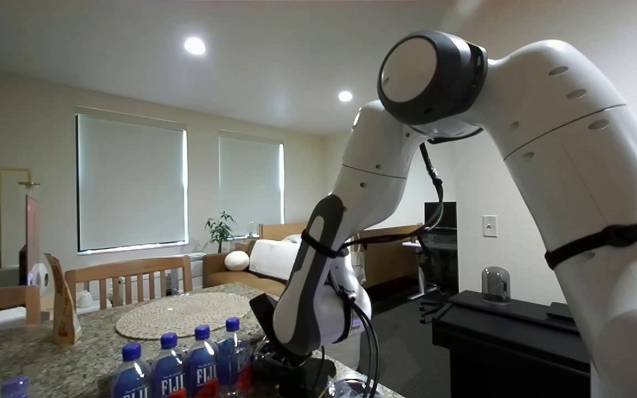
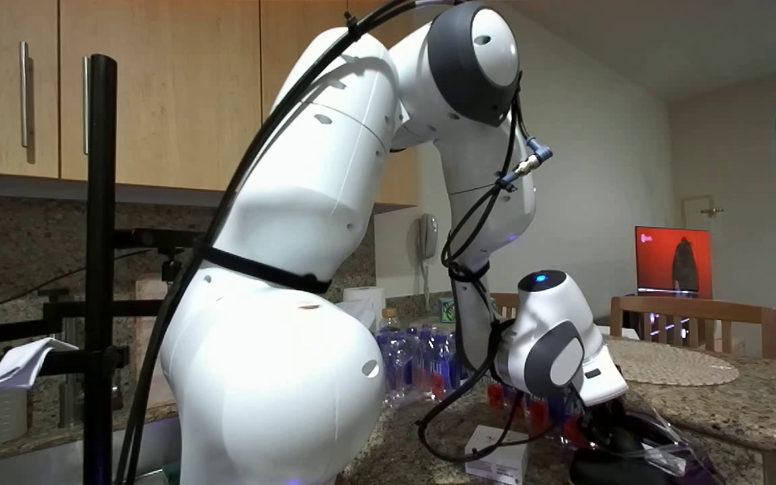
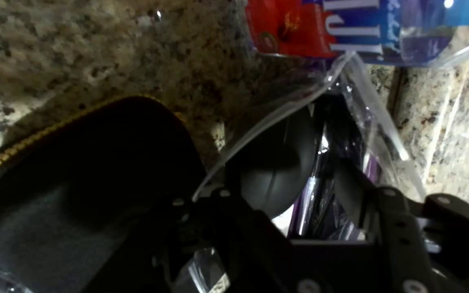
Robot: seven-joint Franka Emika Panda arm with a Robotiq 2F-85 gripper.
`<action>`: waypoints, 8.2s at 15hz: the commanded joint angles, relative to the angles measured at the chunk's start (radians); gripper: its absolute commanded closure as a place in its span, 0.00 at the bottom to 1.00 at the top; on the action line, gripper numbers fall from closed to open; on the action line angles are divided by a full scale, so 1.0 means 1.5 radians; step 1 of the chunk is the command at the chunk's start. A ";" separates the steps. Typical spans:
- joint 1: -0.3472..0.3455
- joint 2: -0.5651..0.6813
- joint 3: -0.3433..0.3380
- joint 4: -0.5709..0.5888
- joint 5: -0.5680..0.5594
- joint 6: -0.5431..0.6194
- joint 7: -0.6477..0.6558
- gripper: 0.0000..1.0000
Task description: Remove the turkey baster from the Ziploc bag on the right.
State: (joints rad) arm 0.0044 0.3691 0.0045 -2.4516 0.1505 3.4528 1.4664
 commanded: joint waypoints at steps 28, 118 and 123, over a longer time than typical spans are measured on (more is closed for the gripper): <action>-0.214 0.007 0.175 0.002 -0.101 0.000 -0.004 0.92; -0.366 -0.111 0.713 -0.042 -0.347 -0.405 0.000 0.53; -0.101 -0.089 0.469 -0.003 -0.185 -0.400 -0.163 0.22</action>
State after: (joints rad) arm -0.3322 0.2270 0.8770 -2.4794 -0.2324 2.8307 1.3361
